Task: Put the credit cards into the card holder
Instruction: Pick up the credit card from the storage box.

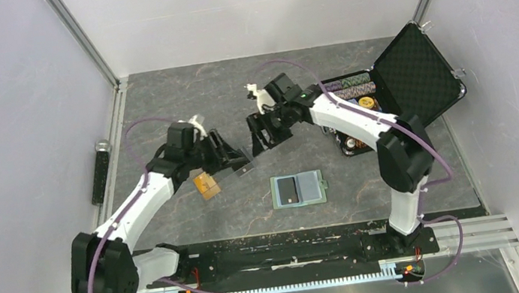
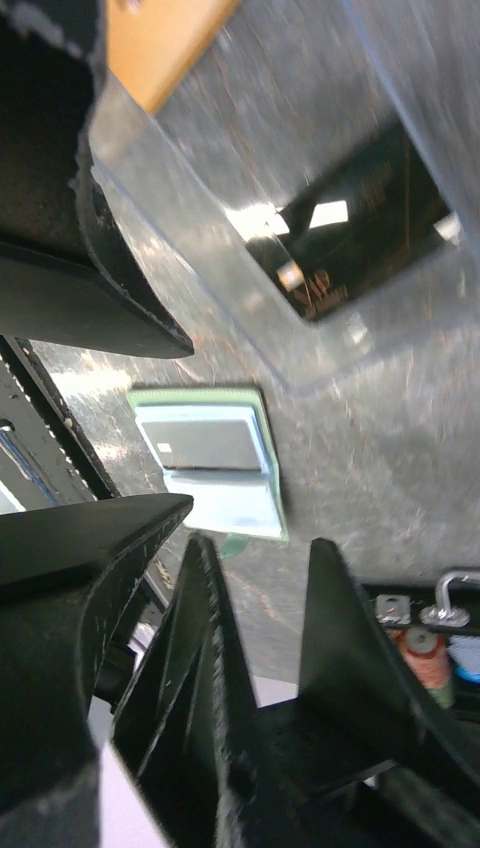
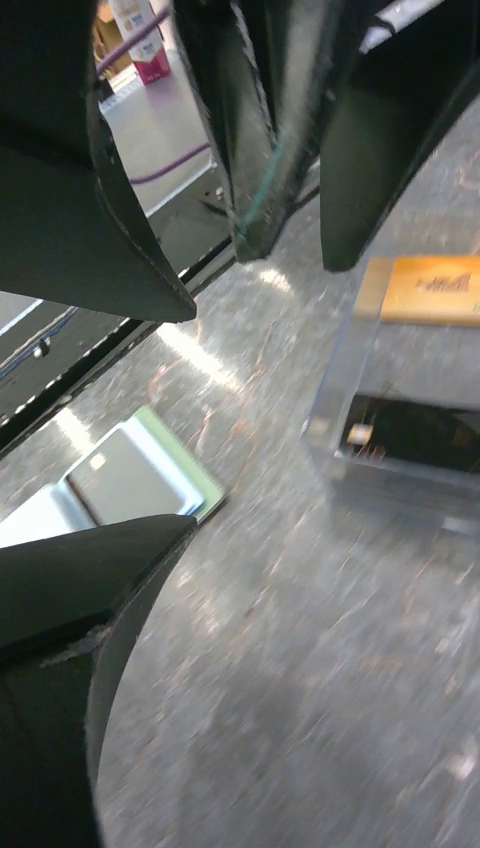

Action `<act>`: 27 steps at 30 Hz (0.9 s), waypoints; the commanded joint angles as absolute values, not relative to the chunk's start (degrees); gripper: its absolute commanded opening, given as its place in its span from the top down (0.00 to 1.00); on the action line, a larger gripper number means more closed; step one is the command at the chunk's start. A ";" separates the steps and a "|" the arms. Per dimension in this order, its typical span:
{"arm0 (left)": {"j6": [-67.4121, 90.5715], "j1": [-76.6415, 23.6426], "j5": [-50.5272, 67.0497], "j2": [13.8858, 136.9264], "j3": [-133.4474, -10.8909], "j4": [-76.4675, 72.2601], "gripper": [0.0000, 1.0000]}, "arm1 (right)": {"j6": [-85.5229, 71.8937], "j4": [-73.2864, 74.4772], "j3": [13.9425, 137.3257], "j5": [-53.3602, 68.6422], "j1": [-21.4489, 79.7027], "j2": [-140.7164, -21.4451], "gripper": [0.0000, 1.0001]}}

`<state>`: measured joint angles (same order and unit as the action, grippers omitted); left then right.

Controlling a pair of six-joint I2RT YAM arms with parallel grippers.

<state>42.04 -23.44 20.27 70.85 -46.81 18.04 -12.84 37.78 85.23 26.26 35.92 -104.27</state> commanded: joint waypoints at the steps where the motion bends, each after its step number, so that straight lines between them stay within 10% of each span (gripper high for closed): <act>1: 46.49 -14.09 25.87 63.40 -41.10 17.33 0.40 | -15.53 35.30 94.19 31.17 39.54 -110.47 0.28; 12: 33.04 -8.55 -5.08 59.41 -52.76 52.01 0.39 | -19.61 31.75 101.70 37.04 44.22 -120.75 0.33; 27: 30.04 -8.61 2.49 74.74 -49.33 45.29 0.47 | -21.93 28.11 100.45 39.53 44.21 -123.10 0.36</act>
